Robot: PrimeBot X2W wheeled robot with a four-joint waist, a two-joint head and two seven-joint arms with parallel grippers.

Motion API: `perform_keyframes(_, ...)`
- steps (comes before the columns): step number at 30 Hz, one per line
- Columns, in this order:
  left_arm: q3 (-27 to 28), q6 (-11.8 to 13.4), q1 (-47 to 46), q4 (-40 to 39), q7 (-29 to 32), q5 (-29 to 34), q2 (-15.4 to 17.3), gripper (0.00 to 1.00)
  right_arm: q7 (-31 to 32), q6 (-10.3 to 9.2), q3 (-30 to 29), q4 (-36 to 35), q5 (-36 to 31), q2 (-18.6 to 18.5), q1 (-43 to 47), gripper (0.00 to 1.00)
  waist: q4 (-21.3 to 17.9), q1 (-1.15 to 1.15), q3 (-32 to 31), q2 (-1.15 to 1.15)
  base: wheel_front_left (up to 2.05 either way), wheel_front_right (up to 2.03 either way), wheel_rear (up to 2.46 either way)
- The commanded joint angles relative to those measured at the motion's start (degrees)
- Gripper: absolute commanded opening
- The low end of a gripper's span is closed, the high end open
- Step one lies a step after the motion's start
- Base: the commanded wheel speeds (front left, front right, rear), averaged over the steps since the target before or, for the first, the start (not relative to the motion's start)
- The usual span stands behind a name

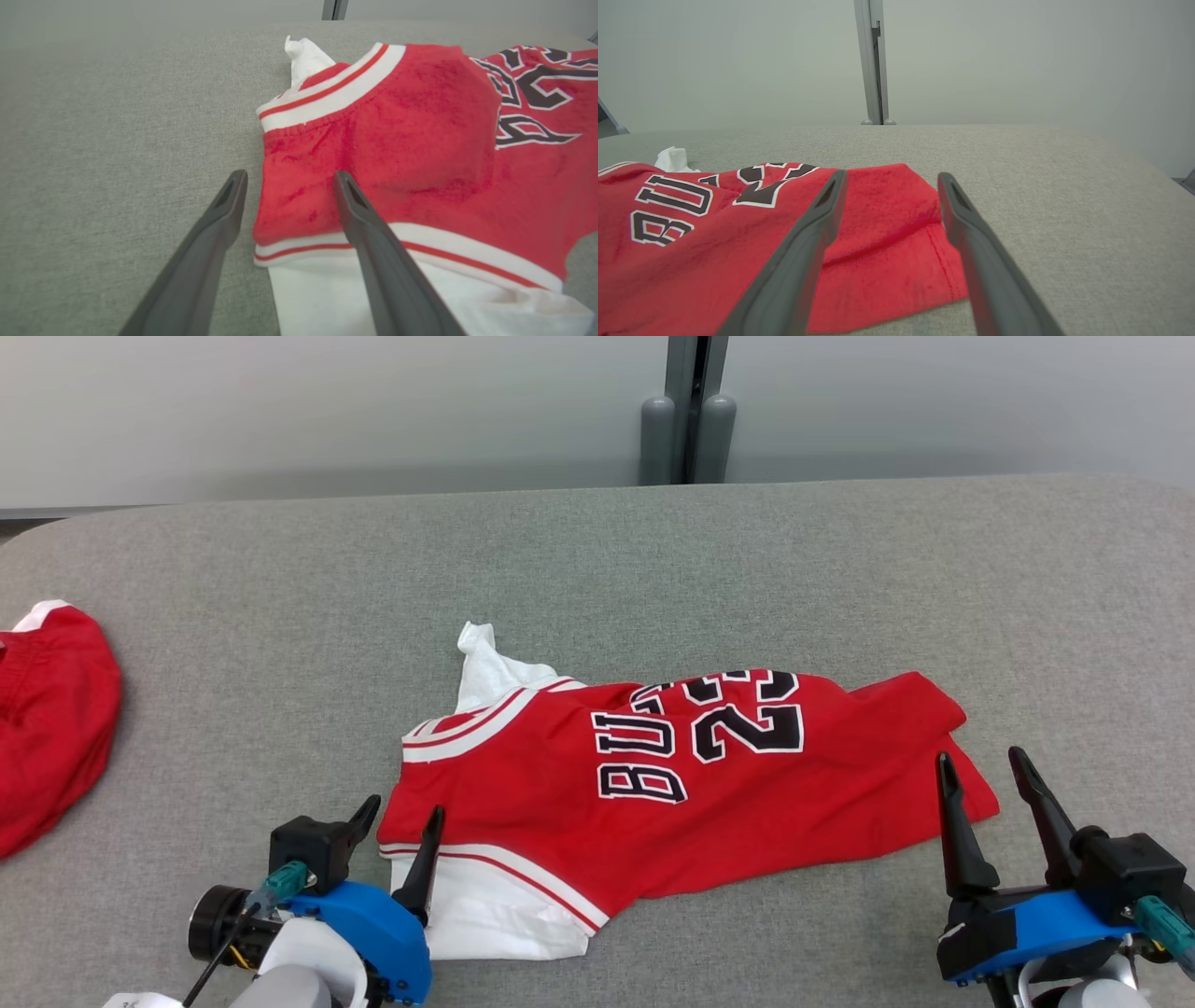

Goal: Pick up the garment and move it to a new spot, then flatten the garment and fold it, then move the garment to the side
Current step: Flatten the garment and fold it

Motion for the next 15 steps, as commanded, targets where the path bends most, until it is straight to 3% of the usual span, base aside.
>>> perform_keyframes(1,-0.65,-0.46,0.64,0.69,0.73,-0.43,-0.39,1.00,-0.14,0.01,0.04,0.17,0.29,-0.07,-0.91,1.00,0.02,0.00,0.19,0.00,0.00,0.00,0.00)
perform_keyframes(11,-3.04,-2.88,-2.04,6.88,4.03,-1.19,-2.99,1.00,-0.20,0.01,0.68,0.97,0.26,-0.07,-1.83,1.00,-0.85,0.00,0.54,0.00,0.00,0.00,0.00)
perform_keyframes(12,-3.32,-3.02,-2.33,7.78,4.48,-1.10,-3.19,0.93,-0.19,0.01,0.55,1.05,0.18,-0.07,-1.80,1.00,-0.93,0.00,0.46,0.00,0.00,0.00,0.00)
perform_keyframes(13,-3.32,-3.02,-2.33,7.78,4.48,-1.10,-3.19,0.93,-0.19,0.01,0.55,1.05,0.18,-0.07,-1.80,1.00,-0.93,0.00,0.46,0.00,0.00,0.00,0.00)
perform_keyframes(15,-4.00,-3.53,-2.84,9.61,5.08,-0.75,-3.59,0.35,-0.15,0.01,0.34,1.20,0.03,-0.07,-1.61,1.00,-1.05,0.00,0.12,0.00,0.00,0.00,0.00)
